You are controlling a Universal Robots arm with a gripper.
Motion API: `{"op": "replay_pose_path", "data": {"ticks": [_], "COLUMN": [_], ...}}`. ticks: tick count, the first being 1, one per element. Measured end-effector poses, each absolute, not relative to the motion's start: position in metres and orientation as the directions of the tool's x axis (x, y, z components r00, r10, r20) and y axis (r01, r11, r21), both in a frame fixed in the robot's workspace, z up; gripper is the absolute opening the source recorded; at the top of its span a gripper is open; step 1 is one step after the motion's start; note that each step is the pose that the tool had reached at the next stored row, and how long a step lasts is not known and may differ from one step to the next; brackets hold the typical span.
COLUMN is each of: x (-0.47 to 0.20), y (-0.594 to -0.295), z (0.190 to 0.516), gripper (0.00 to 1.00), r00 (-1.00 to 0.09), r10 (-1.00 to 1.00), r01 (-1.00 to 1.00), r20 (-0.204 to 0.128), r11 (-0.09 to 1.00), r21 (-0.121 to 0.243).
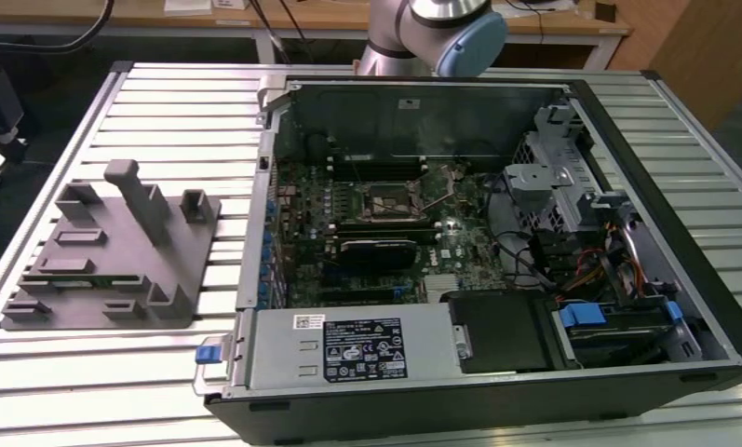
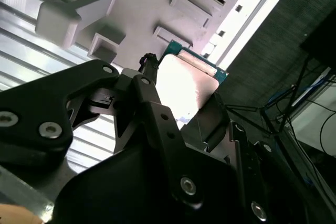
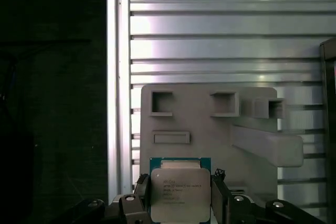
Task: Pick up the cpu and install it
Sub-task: 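Pick up the cpu and move it towards the insertion slot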
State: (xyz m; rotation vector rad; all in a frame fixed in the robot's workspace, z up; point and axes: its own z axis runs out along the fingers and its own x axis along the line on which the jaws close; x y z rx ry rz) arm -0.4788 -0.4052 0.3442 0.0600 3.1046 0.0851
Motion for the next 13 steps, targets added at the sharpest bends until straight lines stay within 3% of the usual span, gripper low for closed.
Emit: {"op": "replay_pose_path", "data": {"ticks": [13], "x": [-0.479], "y": [-0.404], "z": [0.37], "gripper": [0.55], "r00": [-0.999], "r10": [0.04], "r01": [0.038], "r20": [-0.035], "r11": [0.998], "r21": [0.055]}}
